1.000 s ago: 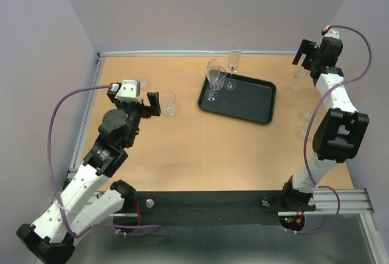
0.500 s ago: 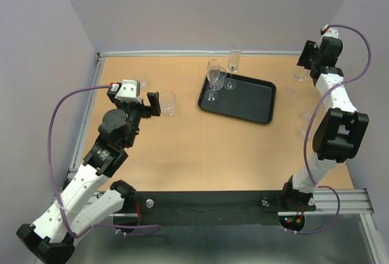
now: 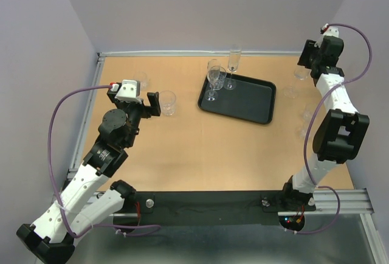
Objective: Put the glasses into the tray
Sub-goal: Grab a glass with a robot arm, then place the glass into the tray
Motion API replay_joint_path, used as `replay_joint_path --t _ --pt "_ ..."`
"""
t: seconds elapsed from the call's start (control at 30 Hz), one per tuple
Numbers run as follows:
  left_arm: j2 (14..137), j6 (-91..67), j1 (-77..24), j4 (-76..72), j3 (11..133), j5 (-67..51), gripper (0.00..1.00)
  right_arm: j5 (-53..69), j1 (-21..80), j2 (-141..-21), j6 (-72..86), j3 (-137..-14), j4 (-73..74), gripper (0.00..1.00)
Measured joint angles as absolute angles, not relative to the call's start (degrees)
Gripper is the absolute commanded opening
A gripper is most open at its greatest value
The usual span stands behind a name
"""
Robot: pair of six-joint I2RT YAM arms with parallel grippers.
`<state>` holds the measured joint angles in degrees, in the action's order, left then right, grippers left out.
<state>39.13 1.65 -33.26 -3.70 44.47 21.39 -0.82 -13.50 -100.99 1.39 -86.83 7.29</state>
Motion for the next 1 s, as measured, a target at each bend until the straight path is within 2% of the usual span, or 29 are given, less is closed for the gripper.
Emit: replay_joint_path --t 0.47,1.0 --pt "39.16 1.67 -33.26 -3.7 44.47 21.37 0.99 3.18 -13.34 -94.54 2.2 -86.85 7.25 0.34" --pt "39.27 1.67 -33.26 -3.7 44.47 21.39 0.99 7.7 -3.09 -92.27 4.1 -86.85 7.92 0.34"
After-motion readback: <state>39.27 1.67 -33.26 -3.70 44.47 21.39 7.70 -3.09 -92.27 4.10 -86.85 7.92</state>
